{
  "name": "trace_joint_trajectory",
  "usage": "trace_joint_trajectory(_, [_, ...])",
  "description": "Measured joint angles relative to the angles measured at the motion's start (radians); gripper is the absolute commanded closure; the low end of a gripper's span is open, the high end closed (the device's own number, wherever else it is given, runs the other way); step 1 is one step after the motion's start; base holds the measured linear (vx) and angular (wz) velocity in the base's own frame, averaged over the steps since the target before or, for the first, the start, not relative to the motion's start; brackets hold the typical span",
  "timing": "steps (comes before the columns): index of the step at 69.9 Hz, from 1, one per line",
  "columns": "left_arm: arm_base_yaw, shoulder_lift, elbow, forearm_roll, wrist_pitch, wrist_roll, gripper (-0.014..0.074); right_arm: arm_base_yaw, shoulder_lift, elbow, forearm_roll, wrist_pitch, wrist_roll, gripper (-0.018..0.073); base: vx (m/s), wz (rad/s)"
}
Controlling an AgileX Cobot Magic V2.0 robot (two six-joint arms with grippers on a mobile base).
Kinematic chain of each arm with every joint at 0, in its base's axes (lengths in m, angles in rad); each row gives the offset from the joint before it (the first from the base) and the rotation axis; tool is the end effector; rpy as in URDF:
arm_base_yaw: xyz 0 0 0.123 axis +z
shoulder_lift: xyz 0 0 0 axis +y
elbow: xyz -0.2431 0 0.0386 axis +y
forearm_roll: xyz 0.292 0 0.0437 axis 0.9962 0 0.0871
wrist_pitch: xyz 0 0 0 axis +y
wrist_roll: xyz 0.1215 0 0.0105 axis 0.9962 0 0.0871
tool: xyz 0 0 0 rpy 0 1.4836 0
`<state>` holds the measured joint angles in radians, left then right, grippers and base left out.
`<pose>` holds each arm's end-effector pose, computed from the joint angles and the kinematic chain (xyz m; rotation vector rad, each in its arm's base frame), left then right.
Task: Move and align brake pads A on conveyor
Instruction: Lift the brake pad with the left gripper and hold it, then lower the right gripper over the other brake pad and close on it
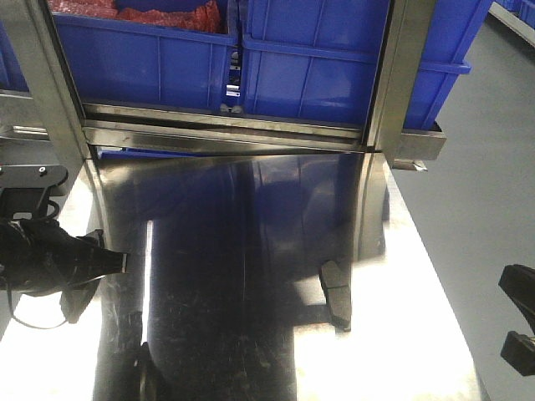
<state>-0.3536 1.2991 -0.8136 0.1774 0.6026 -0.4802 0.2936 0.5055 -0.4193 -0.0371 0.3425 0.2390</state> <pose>0.3013 -0.0982 0.1682 -0.0125 2.5624 -0.1353 0.2068 0.0609 0.2520 -0.0777 1.9238 0.3231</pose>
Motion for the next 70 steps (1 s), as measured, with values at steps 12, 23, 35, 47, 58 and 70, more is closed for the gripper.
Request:
trace_joint_trajectory(12, [0.000, 0.000, 0.000, 0.000, 0.000, 0.000, 0.0539, 0.000, 0.000, 0.000, 0.000, -0.021, 0.000, 0.0568, 0.00, 0.00])
trace_joint_trajectory(23, [0.000, 0.000, 0.000, 0.000, 0.000, 0.000, 0.0539, 0.000, 0.000, 0.000, 0.000, -0.023, 0.000, 0.0566, 0.00, 0.00])
trace_joint_trajectory(35, [0.000, 0.000, 0.000, 0.000, 0.000, 0.000, 0.0539, 0.000, 0.000, 0.000, 0.000, -0.024, 0.000, 0.0477, 0.00, 0.00])
trace_joint_trajectory(47, [0.000, 0.000, 0.000, 0.000, 0.000, 0.000, 0.0539, 0.000, 0.000, 0.000, -0.004, -0.025, -0.001, 0.0185, 0.00, 0.00])
trace_joint_trajectory(58, [0.000, 0.000, 0.000, 0.000, 0.000, 0.000, 0.0539, 0.000, 0.000, 0.000, -0.033, -0.025, -0.004, -0.0066, 0.00, 0.00])
trace_joint_trajectory(70, [0.000, 0.000, 0.000, 0.000, 0.000, 0.000, 0.0539, 0.000, 0.000, 0.000, -0.040, -0.027, -0.005, -0.0147, 0.00, 0.00])
